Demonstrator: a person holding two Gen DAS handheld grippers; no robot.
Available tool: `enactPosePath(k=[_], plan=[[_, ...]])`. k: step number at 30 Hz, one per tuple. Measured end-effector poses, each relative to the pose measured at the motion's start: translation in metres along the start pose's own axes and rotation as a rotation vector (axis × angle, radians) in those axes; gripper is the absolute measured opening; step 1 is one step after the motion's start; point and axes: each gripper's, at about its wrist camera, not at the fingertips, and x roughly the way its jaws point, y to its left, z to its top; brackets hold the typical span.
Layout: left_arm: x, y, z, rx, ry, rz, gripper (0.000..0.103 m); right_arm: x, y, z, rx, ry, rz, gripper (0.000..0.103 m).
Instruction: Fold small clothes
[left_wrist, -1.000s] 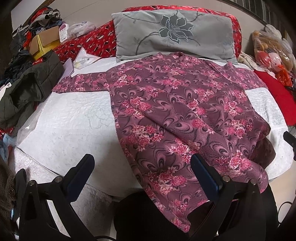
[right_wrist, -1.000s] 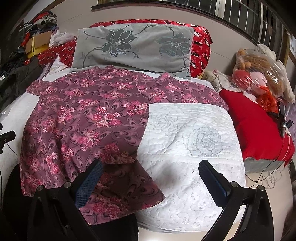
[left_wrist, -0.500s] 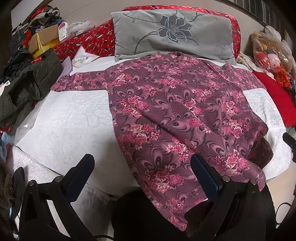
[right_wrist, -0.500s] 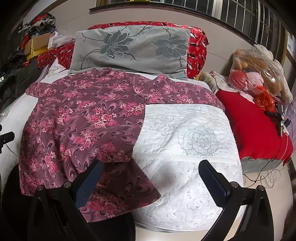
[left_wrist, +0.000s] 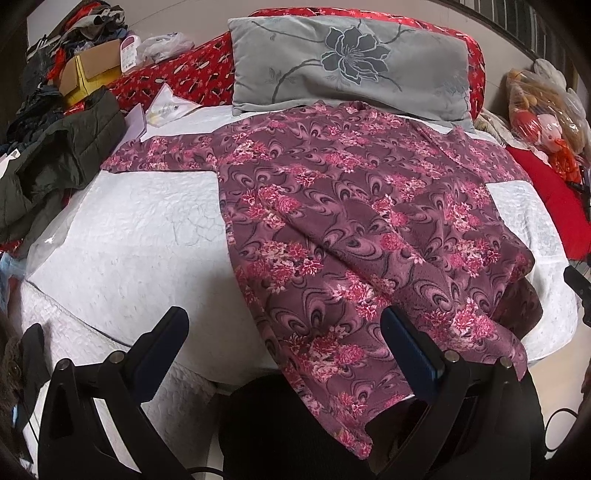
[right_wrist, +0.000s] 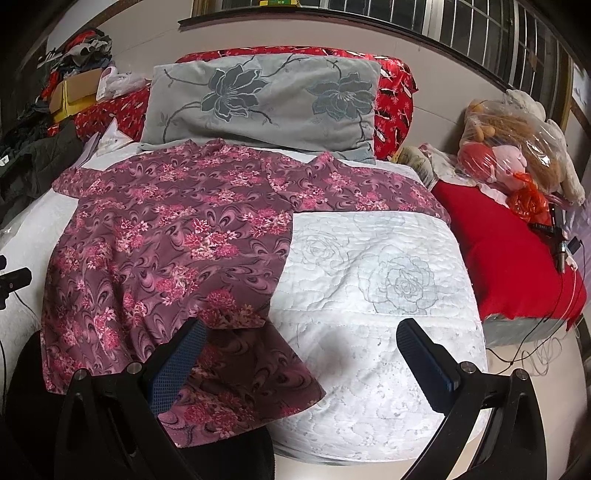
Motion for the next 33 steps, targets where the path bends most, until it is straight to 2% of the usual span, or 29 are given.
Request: enactPosePath(k=[33], plan=[[0.009, -0.0033, 0.0016, -0.004, 0.028, -0.004, 0.103, 0.0077, -0.0006, 0.0019, 0.022, 0.006, 0.021, 0.103]])
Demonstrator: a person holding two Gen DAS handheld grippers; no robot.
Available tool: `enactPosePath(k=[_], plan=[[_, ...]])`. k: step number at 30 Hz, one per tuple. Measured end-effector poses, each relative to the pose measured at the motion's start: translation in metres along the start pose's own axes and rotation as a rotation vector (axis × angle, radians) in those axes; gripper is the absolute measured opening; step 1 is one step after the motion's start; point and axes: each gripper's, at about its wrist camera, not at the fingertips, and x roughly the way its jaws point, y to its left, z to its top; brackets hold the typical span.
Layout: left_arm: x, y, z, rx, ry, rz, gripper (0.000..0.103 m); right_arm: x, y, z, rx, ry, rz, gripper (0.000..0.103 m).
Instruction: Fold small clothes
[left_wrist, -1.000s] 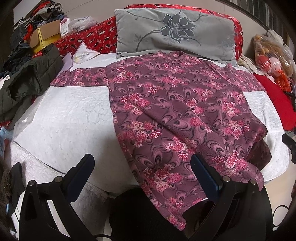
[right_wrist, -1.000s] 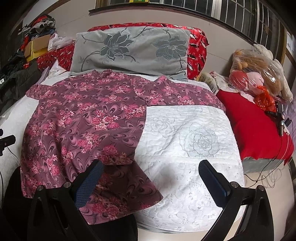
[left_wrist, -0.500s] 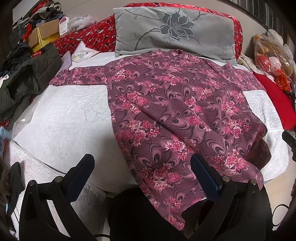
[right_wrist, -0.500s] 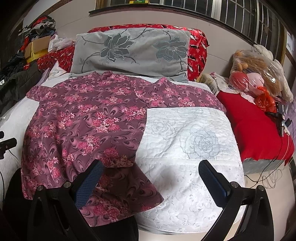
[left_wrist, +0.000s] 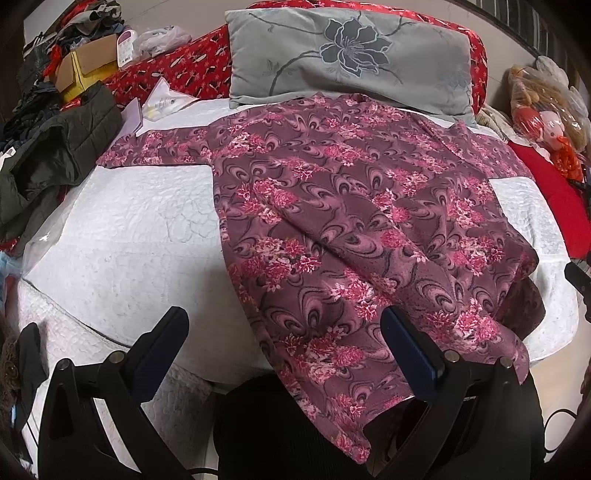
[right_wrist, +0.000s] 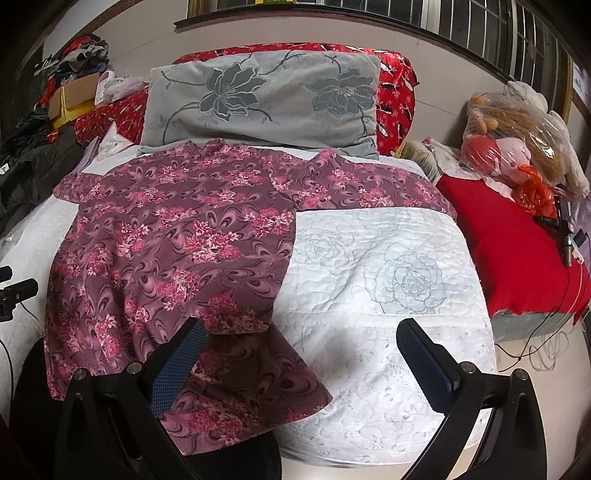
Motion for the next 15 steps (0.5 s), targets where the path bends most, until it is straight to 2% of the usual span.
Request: enactPosePath(k=[10, 15], plan=[[0.011, 0.008, 0.005, -0.006, 0.034, 0.01, 0.103, 0.013, -0.005, -0.001, 0.019, 0.028, 0.006, 0.103], [0.03, 0.043, 0.01, -0.126, 0.128, 0.009, 0.103, 0.024, -0.019, -0.006, 0.051, 0.069, 0.007, 0.103]])
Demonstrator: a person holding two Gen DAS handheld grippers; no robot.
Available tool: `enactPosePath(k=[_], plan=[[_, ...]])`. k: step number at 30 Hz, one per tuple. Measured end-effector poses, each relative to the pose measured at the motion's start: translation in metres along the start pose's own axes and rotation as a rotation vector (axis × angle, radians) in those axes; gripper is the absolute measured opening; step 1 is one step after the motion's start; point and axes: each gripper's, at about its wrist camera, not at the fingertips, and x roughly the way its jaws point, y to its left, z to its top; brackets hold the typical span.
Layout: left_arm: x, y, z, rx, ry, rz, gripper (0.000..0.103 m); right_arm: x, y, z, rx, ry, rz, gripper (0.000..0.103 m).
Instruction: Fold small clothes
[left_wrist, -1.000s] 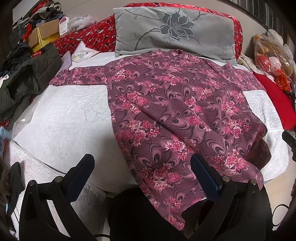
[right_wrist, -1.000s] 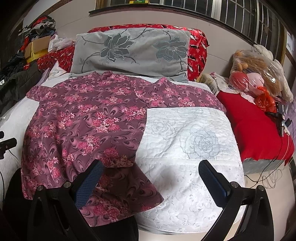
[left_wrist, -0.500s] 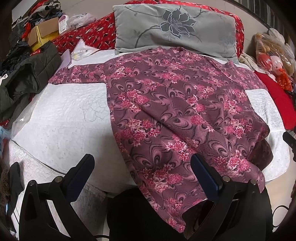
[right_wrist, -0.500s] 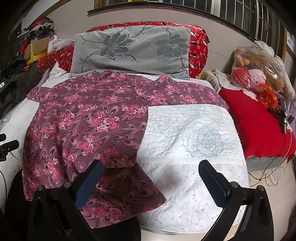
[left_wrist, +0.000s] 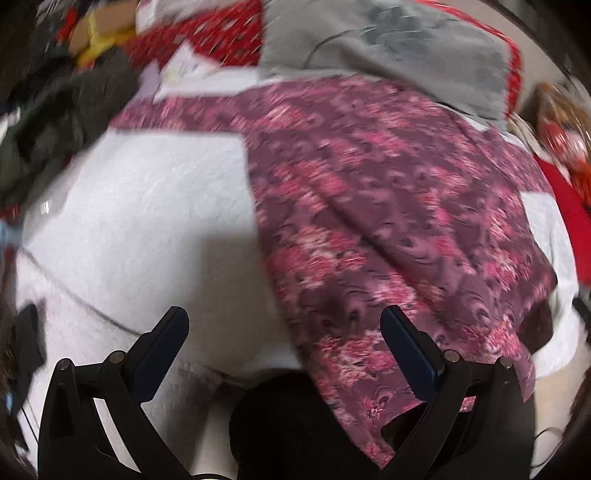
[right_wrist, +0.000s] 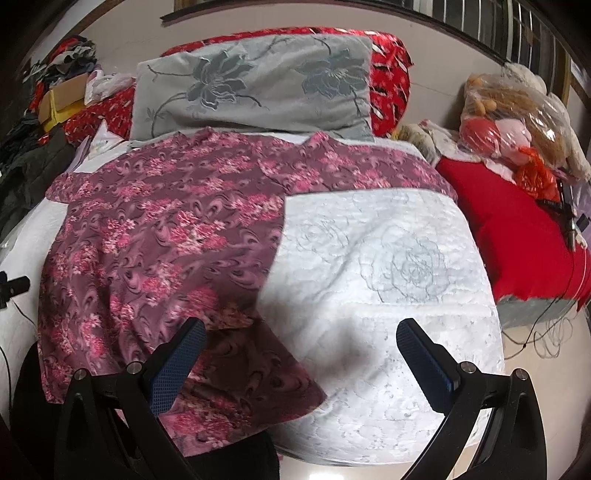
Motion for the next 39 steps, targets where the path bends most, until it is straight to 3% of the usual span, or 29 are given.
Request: enactPosePath(k=[4, 11, 12, 13, 14, 15, 16, 18, 19, 27, 31, 35, 39], plan=[[0.016, 0.008, -0.006, -0.048, 0.098, -0.063, 0.103, 0.017, -0.013, -0.009, 0.045, 0.071, 0.026, 0.103], [0.038, -0.037, -0.026, 0.073, 0.225, -0.155, 0.101, 0.039, -0.007, -0.02, 0.02, 0.126, 0.104, 0.097], [0.04, -0.042, -0.028, 0.081, 0.24, -0.171, 0.091, 0.042, -0.002, -0.022, -0.01, 0.132, 0.105, 0.096], [0.044, -0.047, -0.03, 0.089, 0.265, -0.188, 0.07, 0.045, 0.002, -0.022, -0.036, 0.143, 0.098, 0.091], [0.046, -0.05, -0.031, 0.096, 0.288, -0.198, 0.054, 0.05, 0.008, -0.024, -0.074, 0.165, 0.09, 0.079], [0.05, -0.052, -0.033, 0.104, 0.318, -0.207, 0.016, 0.054, 0.013, -0.027, -0.11, 0.189, 0.089, 0.068], [0.052, -0.052, -0.034, 0.105, 0.338, -0.206, 0.003, 0.056, 0.018, -0.03, -0.148, 0.204, 0.078, 0.042], [0.05, -0.046, -0.035, 0.081, 0.338, -0.215, 0.002, 0.047, 0.025, -0.034, -0.208, 0.163, 0.072, 0.029], [0.046, -0.04, -0.033, 0.064, 0.331, -0.231, 0.002, 0.043, 0.024, -0.034, -0.197, 0.166, 0.118, 0.005], [-0.034, 0.039, -0.012, -0.139, 0.206, -0.396, 0.002, -0.044, -0.034, -0.014, 0.073, 0.019, 0.358, 0.005], [-0.054, 0.062, -0.02, -0.158, 0.201, -0.384, 0.002, -0.074, -0.059, -0.013, 0.157, -0.013, 0.413, 0.004], [-0.042, 0.066, -0.038, -0.167, 0.261, -0.331, 0.002, -0.065, -0.065, -0.033, 0.195, 0.055, 0.404, 0.004], [-0.013, 0.073, -0.051, -0.21, 0.343, -0.275, 0.002, -0.021, -0.067, -0.068, 0.232, 0.218, 0.351, 0.004]])
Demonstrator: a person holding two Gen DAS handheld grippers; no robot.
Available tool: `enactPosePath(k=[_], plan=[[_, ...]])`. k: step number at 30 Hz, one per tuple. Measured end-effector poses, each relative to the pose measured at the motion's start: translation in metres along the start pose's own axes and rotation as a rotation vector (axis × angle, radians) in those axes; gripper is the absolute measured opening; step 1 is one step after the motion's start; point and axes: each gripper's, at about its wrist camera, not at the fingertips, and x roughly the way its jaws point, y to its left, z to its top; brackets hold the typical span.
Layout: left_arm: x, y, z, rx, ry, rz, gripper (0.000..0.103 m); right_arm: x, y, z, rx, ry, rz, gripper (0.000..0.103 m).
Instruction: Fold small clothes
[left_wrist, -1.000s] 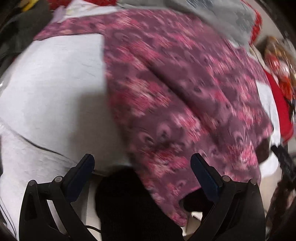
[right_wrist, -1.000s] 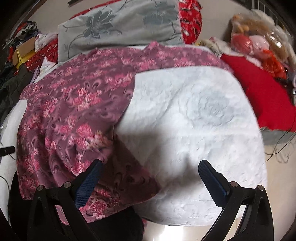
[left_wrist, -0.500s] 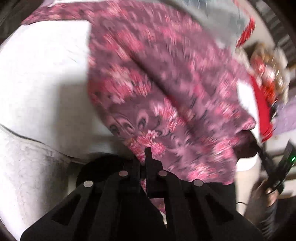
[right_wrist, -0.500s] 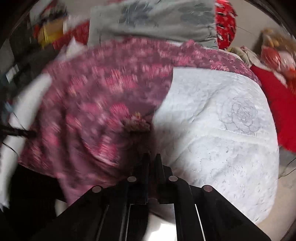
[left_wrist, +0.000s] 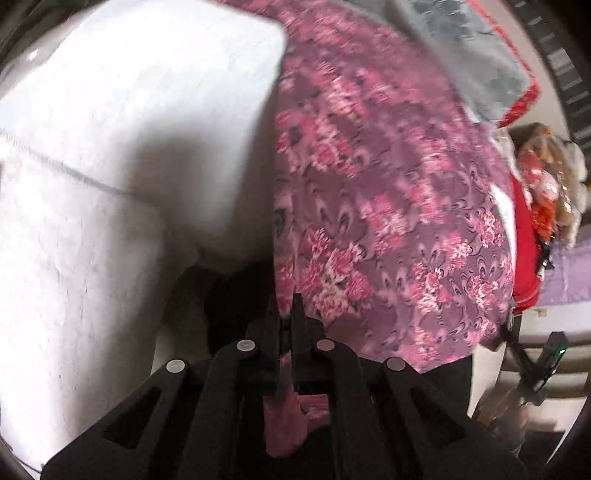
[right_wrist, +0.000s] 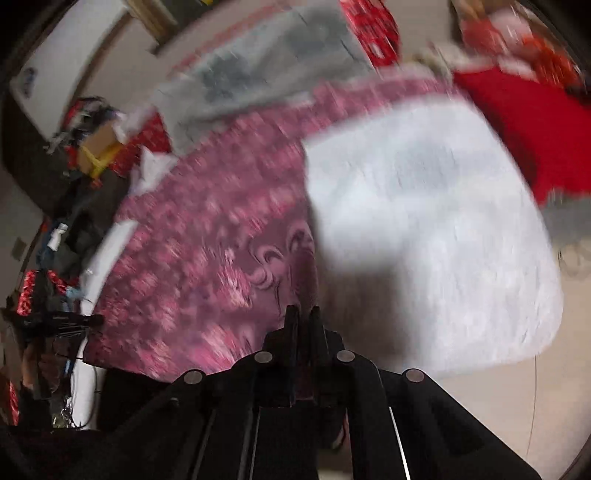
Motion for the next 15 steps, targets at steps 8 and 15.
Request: enactPosePath(k=[8, 15], plan=[[-0.043, -0.027, 0.028, 0.116, -0.142, 0.067, 0.007, 0.004, -0.008, 0.04, 0.062, -0.037, -0.031, 0.016], [-0.004, -0.103, 0.078, 0.254, -0.173, 0.085, 0.035, 0.057, 0.034, 0.117, -0.038, -0.11, -0.09, 0.055]])
